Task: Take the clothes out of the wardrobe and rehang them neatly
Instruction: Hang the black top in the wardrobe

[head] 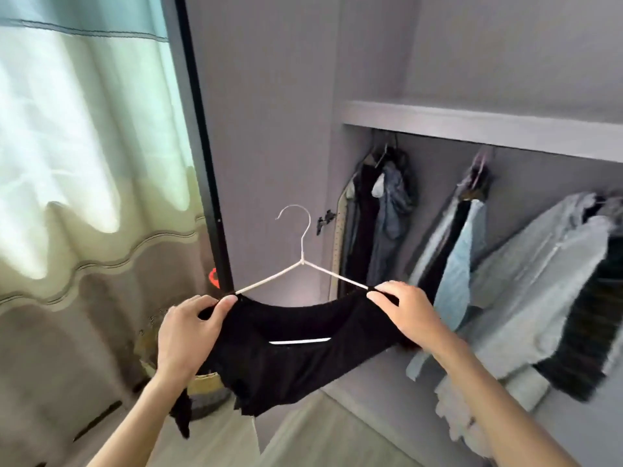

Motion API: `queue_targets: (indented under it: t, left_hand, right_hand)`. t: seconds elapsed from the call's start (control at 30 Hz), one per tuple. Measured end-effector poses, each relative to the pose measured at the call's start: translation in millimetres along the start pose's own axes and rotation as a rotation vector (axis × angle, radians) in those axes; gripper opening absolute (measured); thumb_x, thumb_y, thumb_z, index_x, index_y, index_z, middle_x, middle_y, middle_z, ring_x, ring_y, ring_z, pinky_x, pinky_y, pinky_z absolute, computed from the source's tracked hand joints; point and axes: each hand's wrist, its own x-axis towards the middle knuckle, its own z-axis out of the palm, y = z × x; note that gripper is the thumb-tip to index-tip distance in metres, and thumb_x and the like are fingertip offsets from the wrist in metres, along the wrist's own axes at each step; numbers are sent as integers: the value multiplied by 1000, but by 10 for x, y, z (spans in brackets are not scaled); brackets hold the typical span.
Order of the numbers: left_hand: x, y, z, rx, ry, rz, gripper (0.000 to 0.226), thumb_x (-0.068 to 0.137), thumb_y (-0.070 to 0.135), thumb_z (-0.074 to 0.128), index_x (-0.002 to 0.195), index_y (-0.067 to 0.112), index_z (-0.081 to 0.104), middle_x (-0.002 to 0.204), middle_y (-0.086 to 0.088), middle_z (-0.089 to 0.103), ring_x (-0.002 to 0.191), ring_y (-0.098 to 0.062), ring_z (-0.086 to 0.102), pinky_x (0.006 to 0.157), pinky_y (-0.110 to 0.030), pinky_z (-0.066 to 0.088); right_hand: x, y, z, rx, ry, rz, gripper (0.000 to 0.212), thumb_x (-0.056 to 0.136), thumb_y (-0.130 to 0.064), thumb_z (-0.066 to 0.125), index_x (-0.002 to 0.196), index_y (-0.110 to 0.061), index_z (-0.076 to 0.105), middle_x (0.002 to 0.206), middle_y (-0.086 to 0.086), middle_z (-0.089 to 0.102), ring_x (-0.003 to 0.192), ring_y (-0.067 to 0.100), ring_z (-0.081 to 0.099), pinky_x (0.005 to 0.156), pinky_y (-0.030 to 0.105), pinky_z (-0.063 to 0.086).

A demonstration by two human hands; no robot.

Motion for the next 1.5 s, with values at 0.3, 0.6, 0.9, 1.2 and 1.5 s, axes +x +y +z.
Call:
queue_targets:
  t: [0.3, 0.6, 0.9, 1.2, 1.5]
  left_hand:
    - [59, 729, 1159, 5, -295, 148, 37, 88, 46, 55, 88, 14, 73, 87, -3, 69, 78, -22, 57, 69, -33, 46]
    - [-63, 1470, 2300, -124, -529, 242, 30, 92, 36, 52, 108, 15, 66, 109, 1, 63, 99, -18, 55, 82, -29, 41]
    - [-207, 1863, 3104, -115, -826, 322, 34, 94, 24, 51, 127, 15, 52, 126, -6, 54, 120, -19, 48, 99, -27, 34]
    - [122, 2185, 3667, -162, -802, 436, 31, 95, 25, 49, 124, 14, 55, 127, -4, 52, 121, -19, 45, 97, -25, 33]
    - [1061, 2453, 4424, -258, -649, 599, 28, 93, 14, 51, 120, 12, 56, 123, -5, 50, 118, -22, 44, 95, -22, 30]
  right_hand:
    - [-766, 581, -823, -117, 219, 314, 33, 86, -40, 61, 61, -19, 54, 57, -5, 53, 63, 14, 51, 64, 26, 37]
    - [-1105, 1217, -1448, -50, 275, 506, 23, 88, -38, 59, 73, -21, 62, 65, -12, 57, 65, 3, 52, 60, 16, 35]
    - [-1321, 1806, -1607, -298, 490, 760, 30, 90, -44, 53, 90, -17, 66, 71, -7, 61, 59, 5, 52, 51, 15, 32]
    - [-650, 2027, -1536, -170, 635, 920, 21, 94, -33, 50, 95, -15, 60, 78, -6, 55, 73, 11, 52, 64, 24, 35]
    - [617, 2464, -1385, 252, 666, 808, 17, 95, -20, 52, 88, -5, 53, 71, -1, 45, 62, 9, 41, 58, 18, 36]
